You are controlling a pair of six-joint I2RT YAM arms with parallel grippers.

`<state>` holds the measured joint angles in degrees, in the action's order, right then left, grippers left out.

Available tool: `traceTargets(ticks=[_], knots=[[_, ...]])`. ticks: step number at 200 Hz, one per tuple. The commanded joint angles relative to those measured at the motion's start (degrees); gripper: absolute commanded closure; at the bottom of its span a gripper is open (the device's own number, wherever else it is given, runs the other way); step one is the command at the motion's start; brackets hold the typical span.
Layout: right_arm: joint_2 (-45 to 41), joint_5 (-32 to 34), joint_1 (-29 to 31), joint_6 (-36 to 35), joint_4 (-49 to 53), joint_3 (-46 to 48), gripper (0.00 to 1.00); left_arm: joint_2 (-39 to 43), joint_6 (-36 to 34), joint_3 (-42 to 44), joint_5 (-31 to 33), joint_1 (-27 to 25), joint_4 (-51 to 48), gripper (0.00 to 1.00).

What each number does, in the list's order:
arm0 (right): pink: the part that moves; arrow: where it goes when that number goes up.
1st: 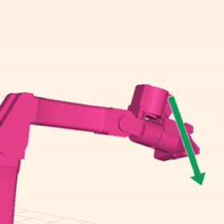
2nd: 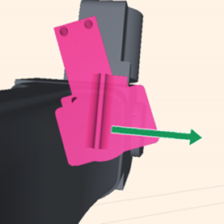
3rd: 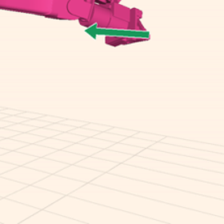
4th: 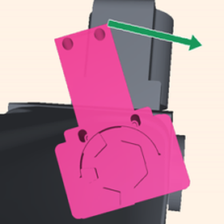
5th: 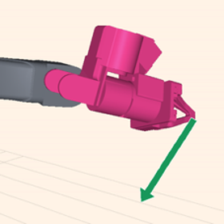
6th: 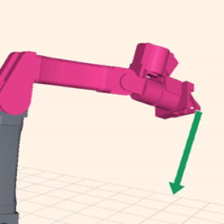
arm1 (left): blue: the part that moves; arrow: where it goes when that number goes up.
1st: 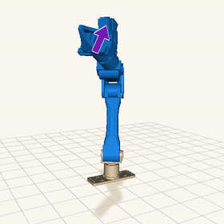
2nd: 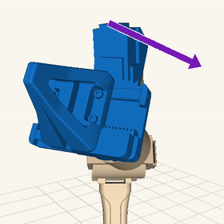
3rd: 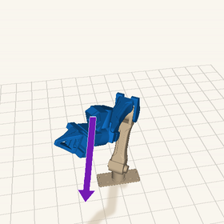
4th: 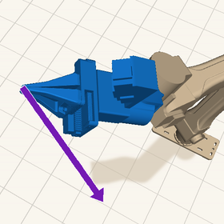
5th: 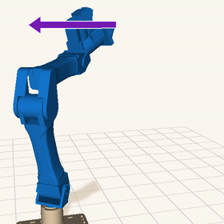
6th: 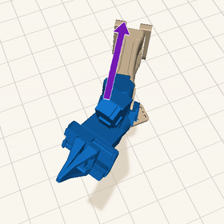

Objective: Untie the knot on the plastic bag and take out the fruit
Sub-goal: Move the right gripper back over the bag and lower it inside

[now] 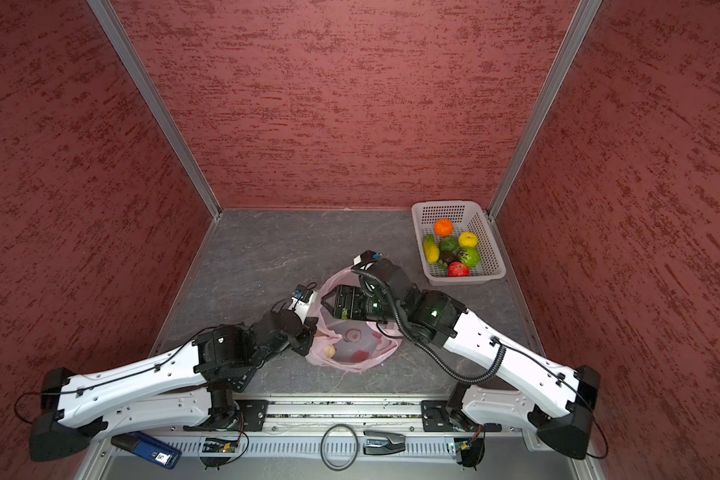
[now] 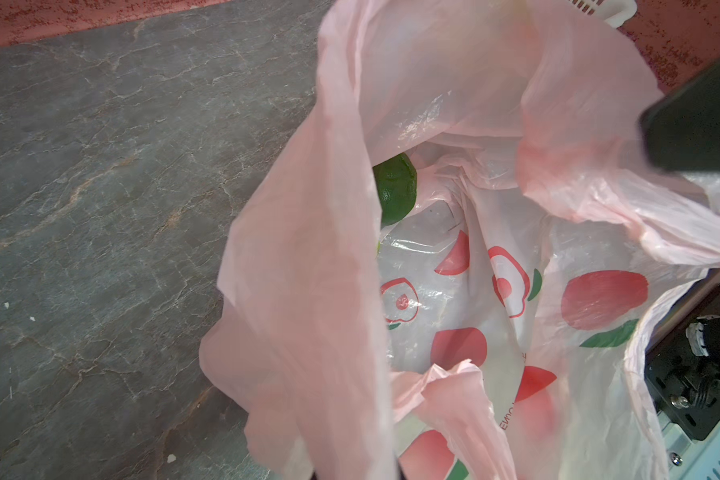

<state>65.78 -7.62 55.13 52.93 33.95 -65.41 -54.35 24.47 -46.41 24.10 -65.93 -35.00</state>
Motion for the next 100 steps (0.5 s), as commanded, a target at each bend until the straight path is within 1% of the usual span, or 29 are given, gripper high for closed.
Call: traceTargets(ticks=[1, 28, 49, 79, 100], knots=[[0.74, 4.93, 1.01, 4.33, -3.73, 4.04, 0.07, 1.08, -1.29, -0.16, -0.28, -0.23, 0.88, 1.0], [2.51, 6.71, 1.75, 4.15, -6.4, 7.68, 0.09, 1.26, -1.57, -0.18, -0.49, -0.25, 0.99, 1.0], [5.63, 7.77, 2.33, 3.57, -7.82, 10.07, 0.09, 1.18, -1.87, -0.26, -0.68, -0.23, 1.32, 1.0], [10.27, 12.21, 2.69, 2.31, -10.87, 12.96, 0.1, 1.07, -2.04, -0.15, -1.26, -0.17, 2.03, 1.0], [13.69, 14.11, 2.7, 3.14, -12.6, 13.4, 0.09, 1.07, -2.01, -0.14, -1.97, -0.33, 1.9, 1.0]])
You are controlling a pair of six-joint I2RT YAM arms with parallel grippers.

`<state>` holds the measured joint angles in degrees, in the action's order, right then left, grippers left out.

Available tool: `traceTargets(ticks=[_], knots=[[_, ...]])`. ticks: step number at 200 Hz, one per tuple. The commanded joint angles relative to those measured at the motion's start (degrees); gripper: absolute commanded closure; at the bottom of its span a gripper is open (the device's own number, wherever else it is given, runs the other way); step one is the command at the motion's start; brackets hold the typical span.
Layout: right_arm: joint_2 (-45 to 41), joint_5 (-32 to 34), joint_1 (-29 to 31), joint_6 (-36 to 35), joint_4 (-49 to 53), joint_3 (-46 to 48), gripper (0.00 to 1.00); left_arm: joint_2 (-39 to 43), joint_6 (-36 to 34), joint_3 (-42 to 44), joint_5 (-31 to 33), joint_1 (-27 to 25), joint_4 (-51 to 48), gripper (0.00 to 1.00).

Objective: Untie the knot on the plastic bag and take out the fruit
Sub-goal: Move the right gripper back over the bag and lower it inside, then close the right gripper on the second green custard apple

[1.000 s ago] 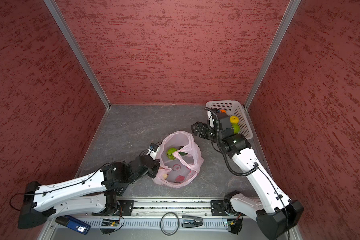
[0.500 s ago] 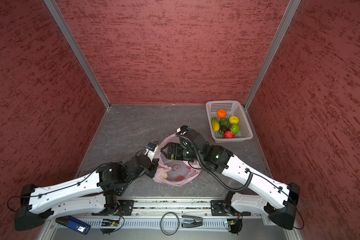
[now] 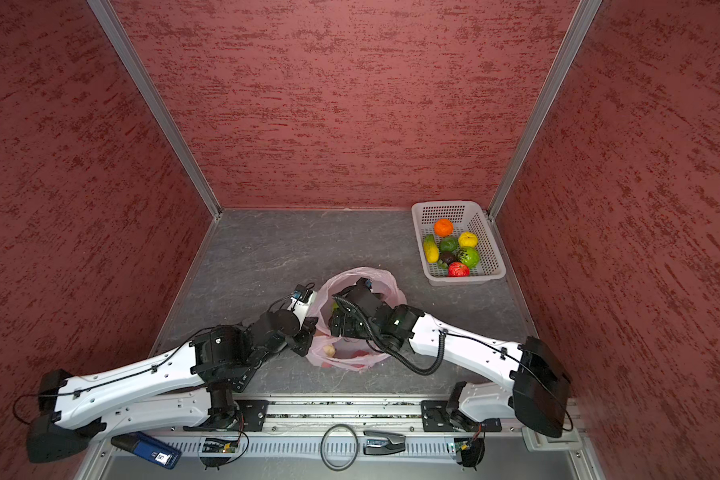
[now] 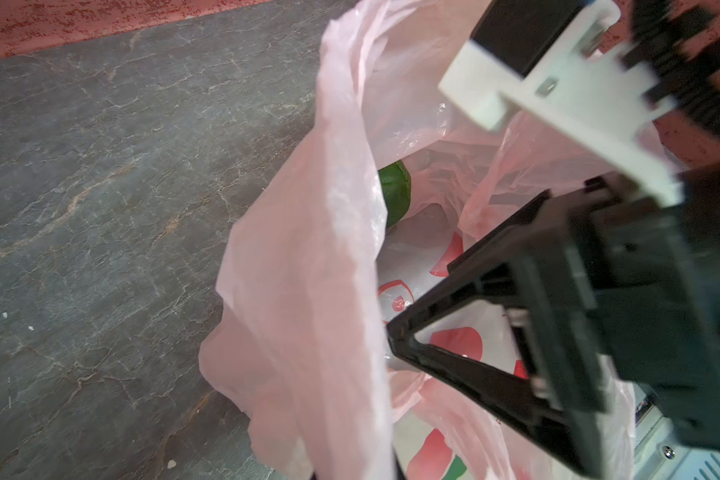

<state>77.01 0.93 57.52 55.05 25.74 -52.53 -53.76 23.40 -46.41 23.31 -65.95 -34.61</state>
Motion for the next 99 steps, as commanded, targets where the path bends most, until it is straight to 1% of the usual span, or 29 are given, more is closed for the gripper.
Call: traceTargets(ticks=[1, 40, 44, 66, 99], knots=[[2.58, 5.61, 0.32, 1.11, -4.47, 0.56, 0.09, 0.49, -0.96, -0.11, -1.22, -0.27, 1.49, 1.0], [5.95, 7.83, 0.23, 5.71, -10.74, 3.21, 0.09, 1.74, -0.9, 1.44, -3.45, -0.79, 1.66, 1.0], [7.63, 8.11, 0.23, 6.04, -11.16, 3.09, 0.09, 1.86, -0.96, 1.64, -3.63, -0.83, 1.82, 1.0], [10.1, 9.91, -0.04, 8.48, -12.88, 2.25, 0.06, 1.6, -1.25, 2.2, -4.63, -0.88, 1.93, 1.0], [11.56, 12.1, -1.45, 13.08, -16.38, 2.62, 0.04, 0.48, -1.51, 2.3, -5.44, -0.93, 1.72, 1.0]])
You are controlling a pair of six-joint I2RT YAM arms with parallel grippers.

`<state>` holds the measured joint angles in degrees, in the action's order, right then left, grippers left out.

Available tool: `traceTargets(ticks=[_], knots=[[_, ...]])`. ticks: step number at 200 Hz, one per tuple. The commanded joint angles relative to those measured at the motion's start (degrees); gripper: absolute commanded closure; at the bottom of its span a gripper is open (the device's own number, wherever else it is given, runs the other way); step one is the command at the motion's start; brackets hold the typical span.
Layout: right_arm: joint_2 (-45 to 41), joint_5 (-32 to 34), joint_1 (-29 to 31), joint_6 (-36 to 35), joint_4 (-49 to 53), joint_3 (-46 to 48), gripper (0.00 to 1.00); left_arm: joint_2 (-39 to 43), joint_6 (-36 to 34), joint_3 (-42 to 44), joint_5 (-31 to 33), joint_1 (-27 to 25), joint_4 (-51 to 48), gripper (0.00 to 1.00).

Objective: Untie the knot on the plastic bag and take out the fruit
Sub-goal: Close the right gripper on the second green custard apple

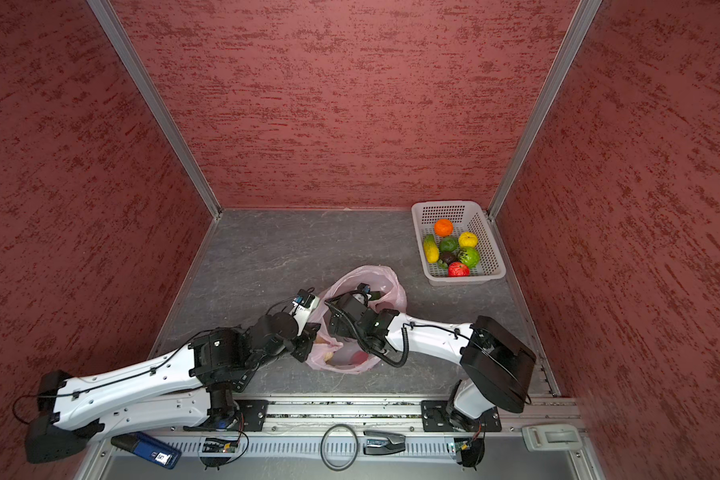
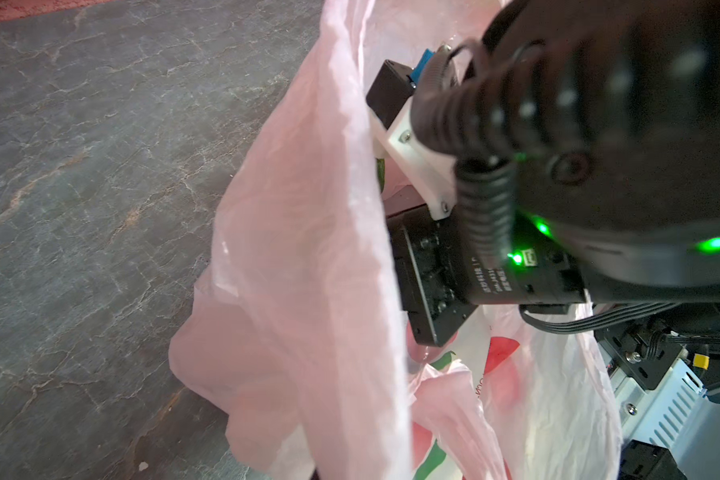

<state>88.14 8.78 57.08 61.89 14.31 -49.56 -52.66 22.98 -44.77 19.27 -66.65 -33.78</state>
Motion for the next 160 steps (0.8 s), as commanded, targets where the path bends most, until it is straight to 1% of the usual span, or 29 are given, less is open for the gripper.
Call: traceTargets(ticks=[1, 34, 67, 107, 131, 160], knots=[[0.53, 4.29, -1.01, 6.36, -5.4, -0.32, 0.04, -0.6, -1.1, 0.66, -1.41, -0.19, 0.85, 1.0], [2.78, 4.85, -3.02, 8.57, -8.23, -0.48, 0.03, -0.8, -0.83, 1.14, -1.73, -0.22, 0.73, 1.0], [6.23, 2.98, -5.5, 10.56, -12.05, 0.13, 0.03, -1.68, -0.9, 1.07, -2.21, -0.2, 0.69, 1.0], [10.31, 1.82, -6.45, 10.59, -14.4, -1.93, 0.04, -2.43, -1.02, 1.08, -2.62, -0.23, 0.94, 1.0], [11.62, 2.39, -6.63, 10.71, -15.04, -2.71, 0.08, -2.49, -1.0, 1.0, -2.57, -0.19, 0.97, 1.0], [12.65, 2.61, -7.07, 10.84, -15.84, -2.59, 0.18, -2.61, -0.97, 0.93, -2.57, -0.13, 1.0, 1.0]])
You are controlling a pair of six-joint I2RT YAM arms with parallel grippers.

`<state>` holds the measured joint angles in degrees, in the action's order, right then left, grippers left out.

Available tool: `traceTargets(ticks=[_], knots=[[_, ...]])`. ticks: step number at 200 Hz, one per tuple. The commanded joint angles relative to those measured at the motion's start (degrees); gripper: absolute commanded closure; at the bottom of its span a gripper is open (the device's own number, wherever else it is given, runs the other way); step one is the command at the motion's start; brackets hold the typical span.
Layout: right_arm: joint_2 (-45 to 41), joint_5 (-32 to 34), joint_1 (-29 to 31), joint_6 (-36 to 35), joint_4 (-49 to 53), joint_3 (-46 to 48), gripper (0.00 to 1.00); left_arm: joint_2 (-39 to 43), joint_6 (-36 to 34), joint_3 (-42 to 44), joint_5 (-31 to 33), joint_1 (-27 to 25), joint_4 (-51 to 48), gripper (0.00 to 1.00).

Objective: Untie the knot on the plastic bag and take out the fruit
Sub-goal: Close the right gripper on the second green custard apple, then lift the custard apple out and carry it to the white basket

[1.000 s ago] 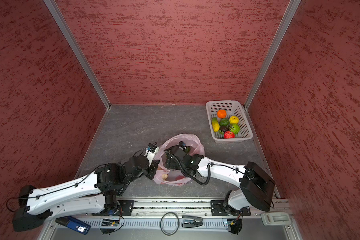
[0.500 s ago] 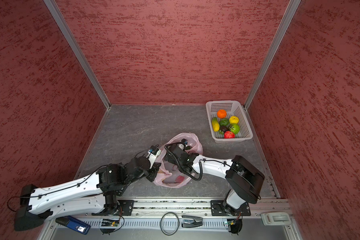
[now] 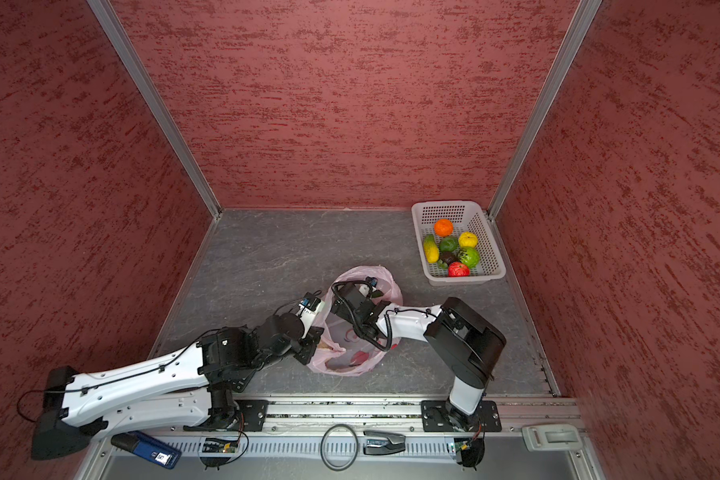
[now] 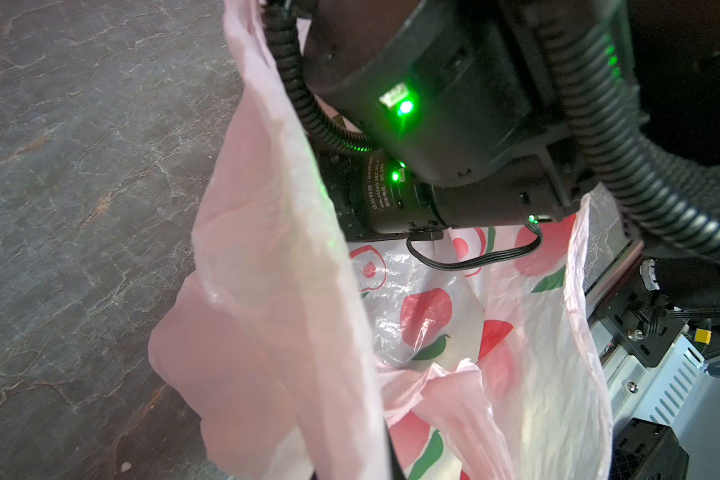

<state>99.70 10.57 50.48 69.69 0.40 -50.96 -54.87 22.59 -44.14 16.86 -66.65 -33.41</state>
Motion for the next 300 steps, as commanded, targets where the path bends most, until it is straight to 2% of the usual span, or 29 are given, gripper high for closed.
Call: traceTargets(ticks=[1, 31, 78, 146, 229, 300], knots=[[1.14, 0.79, -0.47, 3.06, -2.01, -1.22, 0.18, -0.36, -0.59, 0.34, -0.21, -0.14, 0.63, 1.0], [0.53, 0.67, -0.55, 2.9, -2.86, -0.51, 0.37, -0.34, -0.52, 0.34, -0.12, 0.03, 0.62, 1.0], [-2.07, 0.36, -0.47, 2.3, -2.78, 1.0, 0.49, -0.32, -0.35, 0.7, 0.36, 0.51, 0.94, 1.0], [-11.34, -3.06, 1.9, -1.66, 3.22, 1.22, 0.51, 0.04, -0.14, 0.77, 1.99, 2.74, 1.39, 1.0], [-20.88, 1.37, 9.96, -6.92, 20.92, -5.92, 0.51, 1.16, -0.62, 0.56, 2.54, 4.64, 1.69, 1.0], [-25.75, 2.58, 11.78, -9.06, 30.05, -14.22, 0.51, 3.77, -1.0, 1.84, 2.3, 4.9, 0.35, 1.0]])
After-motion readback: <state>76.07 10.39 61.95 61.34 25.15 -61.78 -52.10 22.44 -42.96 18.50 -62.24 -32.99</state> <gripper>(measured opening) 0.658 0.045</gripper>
